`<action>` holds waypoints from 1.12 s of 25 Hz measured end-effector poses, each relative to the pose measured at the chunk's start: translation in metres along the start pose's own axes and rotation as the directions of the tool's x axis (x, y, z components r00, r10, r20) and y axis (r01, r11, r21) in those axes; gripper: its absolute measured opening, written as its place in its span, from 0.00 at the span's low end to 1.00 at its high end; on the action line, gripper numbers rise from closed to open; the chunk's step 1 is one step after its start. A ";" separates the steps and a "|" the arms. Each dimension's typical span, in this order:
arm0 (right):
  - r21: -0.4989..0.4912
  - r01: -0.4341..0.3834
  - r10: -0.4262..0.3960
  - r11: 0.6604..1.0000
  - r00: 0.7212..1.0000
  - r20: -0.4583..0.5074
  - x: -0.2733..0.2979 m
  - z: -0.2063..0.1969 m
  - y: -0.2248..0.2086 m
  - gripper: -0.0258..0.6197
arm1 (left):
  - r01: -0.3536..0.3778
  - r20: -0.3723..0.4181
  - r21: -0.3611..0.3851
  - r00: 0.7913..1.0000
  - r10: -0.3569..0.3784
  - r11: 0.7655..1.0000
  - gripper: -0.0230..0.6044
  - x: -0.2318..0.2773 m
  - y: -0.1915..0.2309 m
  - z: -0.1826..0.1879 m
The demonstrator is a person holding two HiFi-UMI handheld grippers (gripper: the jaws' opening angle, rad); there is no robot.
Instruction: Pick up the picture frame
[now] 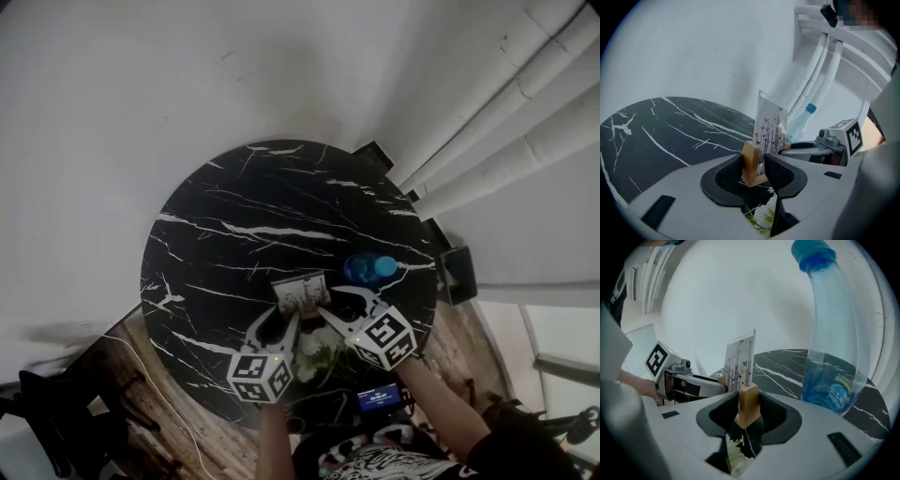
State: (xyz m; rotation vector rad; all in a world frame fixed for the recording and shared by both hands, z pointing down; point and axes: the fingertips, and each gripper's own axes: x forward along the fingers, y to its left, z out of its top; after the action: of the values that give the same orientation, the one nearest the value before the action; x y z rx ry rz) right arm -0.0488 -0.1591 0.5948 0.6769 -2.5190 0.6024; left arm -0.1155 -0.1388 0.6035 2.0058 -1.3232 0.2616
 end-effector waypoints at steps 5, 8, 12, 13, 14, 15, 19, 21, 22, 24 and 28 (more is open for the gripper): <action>0.022 -0.001 0.000 1.000 1.000 0.011 -0.012 0.006 0.007 0.27 | 0.012 0.013 -0.028 1.000 -0.011 1.000 0.28 -0.010 -0.010 0.003; 0.057 -0.001 -0.001 0.998 0.999 0.034 -0.021 0.010 0.010 0.26 | 0.021 0.013 -0.053 1.000 -0.020 0.998 0.28 -0.016 -0.015 0.005; 0.063 0.003 -0.007 0.998 0.999 0.052 -0.031 0.014 0.017 0.26 | 0.028 0.001 -0.068 1.000 -0.028 0.997 0.28 -0.024 -0.022 0.006; 0.064 0.005 -0.009 0.998 0.998 0.055 -0.033 0.015 0.018 0.26 | 0.029 -0.002 -0.075 1.000 -0.029 0.997 0.28 -0.026 -0.024 0.006; 0.065 0.007 -0.010 0.998 0.998 0.059 -0.036 0.016 0.020 0.26 | 0.031 -0.003 -0.081 1.000 -0.031 0.996 0.28 -0.028 -0.026 0.007; 0.068 0.008 -0.012 0.998 0.998 0.063 -0.039 0.018 0.022 0.26 | 0.034 -0.003 -0.086 0.999 -0.034 0.996 0.28 -0.030 -0.029 0.007; 0.074 0.015 -0.021 0.997 0.996 0.082 -0.051 0.022 0.030 0.25 | 0.043 0.004 -0.093 0.999 -0.042 0.995 0.28 -0.040 -0.038 0.011; 0.076 0.017 -0.024 0.997 0.996 0.090 -0.056 0.025 0.035 0.25 | 0.042 0.009 -0.102 0.999 -0.042 0.994 0.28 -0.047 -0.042 0.012; 0.078 0.017 -0.024 0.997 0.995 0.094 -0.059 0.026 0.037 0.25 | 0.040 0.013 -0.104 0.999 -0.039 0.994 0.28 -0.050 -0.043 0.012; 0.083 0.017 -0.026 0.996 0.994 0.104 -0.064 0.028 0.042 0.25 | 0.035 0.020 -0.103 0.999 -0.033 0.994 0.28 -0.056 -0.048 0.013; 0.089 0.023 -0.033 0.996 0.992 0.118 -0.074 0.030 0.053 0.25 | 0.043 0.021 -0.103 0.999 -0.041 0.994 0.28 -0.068 -0.055 0.013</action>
State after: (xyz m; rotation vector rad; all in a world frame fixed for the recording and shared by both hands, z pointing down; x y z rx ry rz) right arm -0.0299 -0.1074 0.5164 0.8009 -2.6009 0.6847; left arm -0.1016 -0.0861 0.5346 1.9506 -1.2790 0.1513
